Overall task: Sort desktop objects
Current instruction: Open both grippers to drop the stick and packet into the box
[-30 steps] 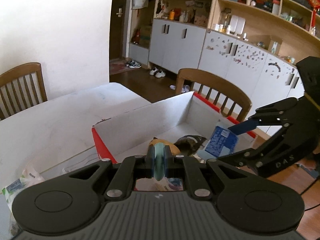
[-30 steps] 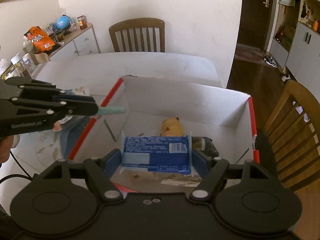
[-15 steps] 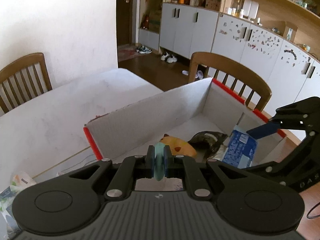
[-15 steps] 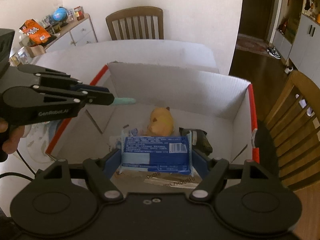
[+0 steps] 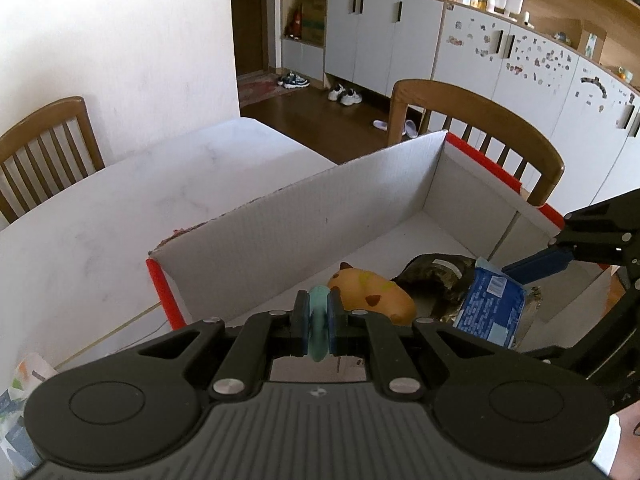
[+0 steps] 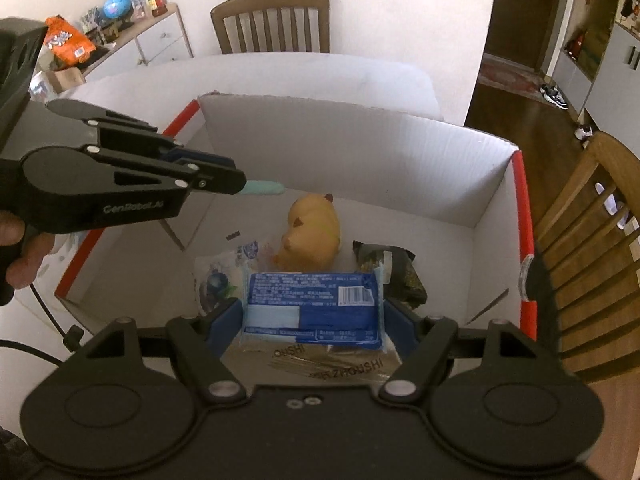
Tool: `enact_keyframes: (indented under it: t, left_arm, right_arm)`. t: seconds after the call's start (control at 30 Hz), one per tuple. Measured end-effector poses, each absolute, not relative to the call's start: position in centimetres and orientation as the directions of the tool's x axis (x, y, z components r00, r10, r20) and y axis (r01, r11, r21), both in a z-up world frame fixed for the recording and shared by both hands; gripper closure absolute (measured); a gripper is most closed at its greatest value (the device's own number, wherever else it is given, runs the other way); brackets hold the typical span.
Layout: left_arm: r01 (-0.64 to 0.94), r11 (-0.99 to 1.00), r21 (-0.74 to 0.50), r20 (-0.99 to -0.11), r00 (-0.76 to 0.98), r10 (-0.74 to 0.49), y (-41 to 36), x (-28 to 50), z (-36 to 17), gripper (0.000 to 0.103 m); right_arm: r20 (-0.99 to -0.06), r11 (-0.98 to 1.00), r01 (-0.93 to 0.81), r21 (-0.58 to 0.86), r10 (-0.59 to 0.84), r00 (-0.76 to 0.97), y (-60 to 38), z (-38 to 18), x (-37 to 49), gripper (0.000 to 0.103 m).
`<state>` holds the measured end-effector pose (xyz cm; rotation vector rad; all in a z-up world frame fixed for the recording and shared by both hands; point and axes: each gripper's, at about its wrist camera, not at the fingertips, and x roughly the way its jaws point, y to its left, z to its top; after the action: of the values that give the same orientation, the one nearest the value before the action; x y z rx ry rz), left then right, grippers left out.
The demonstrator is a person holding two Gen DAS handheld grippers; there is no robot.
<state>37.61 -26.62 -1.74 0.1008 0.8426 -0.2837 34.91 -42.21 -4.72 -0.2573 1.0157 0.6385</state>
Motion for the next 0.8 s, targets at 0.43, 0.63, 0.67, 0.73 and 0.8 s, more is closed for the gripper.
enact_keyframes:
  t: [0.43,0.63,0.67,0.73,0.8]
  left_arm:
    - [0.268,0.963,-0.019,-0.819,0.548,-0.169,-26.9,39.8,-3.4,0.095]
    - [0.283,0.959,-0.022,-0.840,0.515,-0.171,-27.3,40.2,-3.9,0.095]
    - [0.286,0.958,-0.025,-0.843,0.508,-0.173,-27.4,40.3,-4.0,0.095]
    - [0.289,0.957,-0.025,-0.850,0.498,-0.173,-27.5,40.4,-4.1,0.095]
    - [0.293,0.956,-0.029,-0.855,0.487,-0.175,-27.6,40.6,-4.2,0.095]
  right_arm:
    - [-0.893,0.764,-0.641,0.077,0.338,0.296,-40.8,-6.2,36.1,0.027]
    - [-0.897,0.760,-0.646,0.079,0.338,0.287,-40.7,-6.3,36.4,0.027]
    - [-0.897,0.759,-0.646,0.080,0.338,0.286,-40.7,-6.3,36.5,0.027]
    - [-0.897,0.758,-0.647,0.082,0.339,0.284,-40.7,-6.3,36.6,0.027]
    - [-0.897,0.758,-0.646,0.085,0.341,0.282,-40.8,-6.3,36.6,0.026]
